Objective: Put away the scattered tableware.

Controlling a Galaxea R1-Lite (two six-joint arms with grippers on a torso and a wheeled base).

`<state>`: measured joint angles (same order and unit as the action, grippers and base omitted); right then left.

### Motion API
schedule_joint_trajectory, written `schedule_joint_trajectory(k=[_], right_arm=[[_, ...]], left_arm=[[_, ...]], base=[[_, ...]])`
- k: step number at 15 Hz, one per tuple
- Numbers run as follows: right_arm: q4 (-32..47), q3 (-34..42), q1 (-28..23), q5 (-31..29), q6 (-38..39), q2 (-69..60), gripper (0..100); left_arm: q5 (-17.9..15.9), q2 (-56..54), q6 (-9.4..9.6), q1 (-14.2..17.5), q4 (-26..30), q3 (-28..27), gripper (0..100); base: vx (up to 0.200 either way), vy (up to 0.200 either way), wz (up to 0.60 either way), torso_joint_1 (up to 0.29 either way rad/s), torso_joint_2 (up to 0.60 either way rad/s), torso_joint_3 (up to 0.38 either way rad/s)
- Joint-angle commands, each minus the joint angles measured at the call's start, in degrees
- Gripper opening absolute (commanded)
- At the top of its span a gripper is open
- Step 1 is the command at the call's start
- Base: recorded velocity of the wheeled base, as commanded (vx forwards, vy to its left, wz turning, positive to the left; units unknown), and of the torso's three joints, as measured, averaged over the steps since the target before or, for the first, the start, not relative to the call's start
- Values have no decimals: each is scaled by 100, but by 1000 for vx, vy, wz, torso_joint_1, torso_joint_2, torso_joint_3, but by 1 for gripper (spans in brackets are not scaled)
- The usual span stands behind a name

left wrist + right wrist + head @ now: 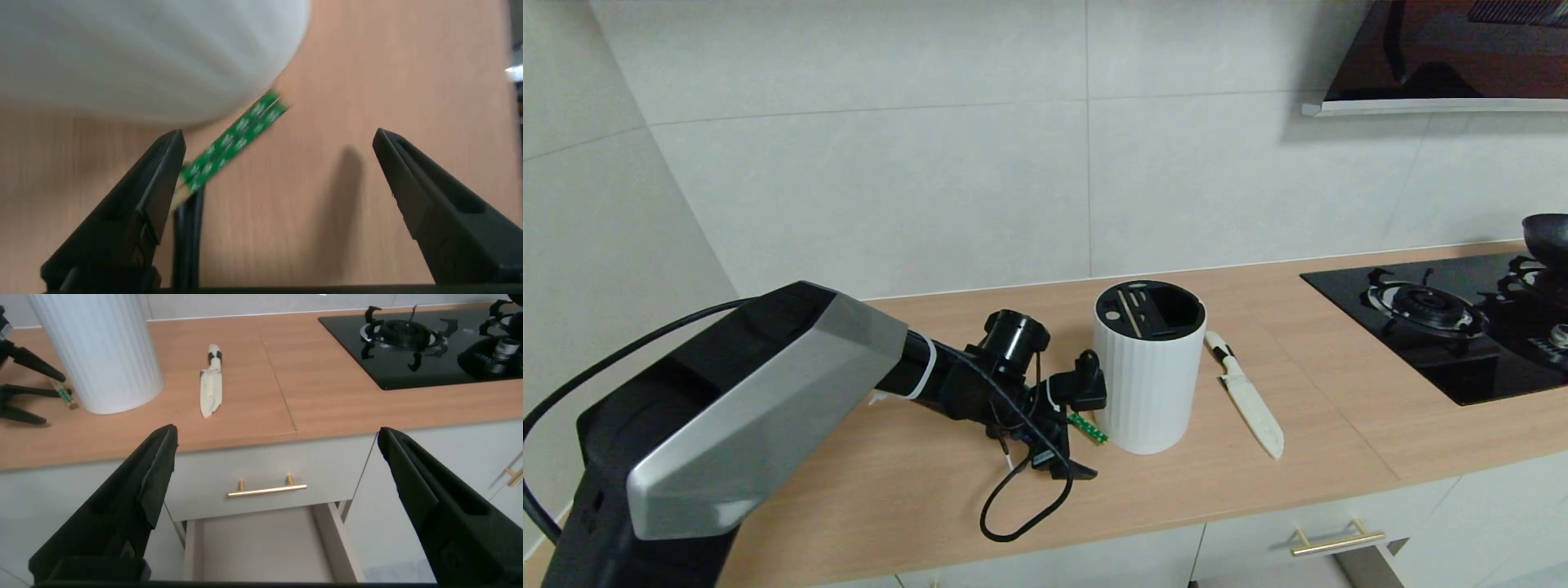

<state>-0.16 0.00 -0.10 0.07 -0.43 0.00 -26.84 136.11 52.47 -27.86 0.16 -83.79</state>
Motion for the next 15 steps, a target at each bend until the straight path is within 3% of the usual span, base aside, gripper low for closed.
schedule_joint_trajectory(k=[1,5,9,10,15], right_arm=[[-2,0,1,1,-1,9,100],[-11,0,1,1,-1,9,100],[-2,0,1,1,-1,9,100],[-2,0,1,1,-1,9,100],[-2,0,1,1,-1,9,100]], left_arm=[[-31,47,-9,26,2,-85,100],[-260,206,-176,17,160,-472,100],[-524,285,-176,96,424,-604,100],[-743,408,-176,96,547,-780,100],[-805,592,-158,105,802,-1034,100]], base=[[0,0,0,0,0,0],[0,0,0,0,0,0],[0,0,0,0,0,0],[0,0,0,0,0,0],[0,0,0,0,0,0]])
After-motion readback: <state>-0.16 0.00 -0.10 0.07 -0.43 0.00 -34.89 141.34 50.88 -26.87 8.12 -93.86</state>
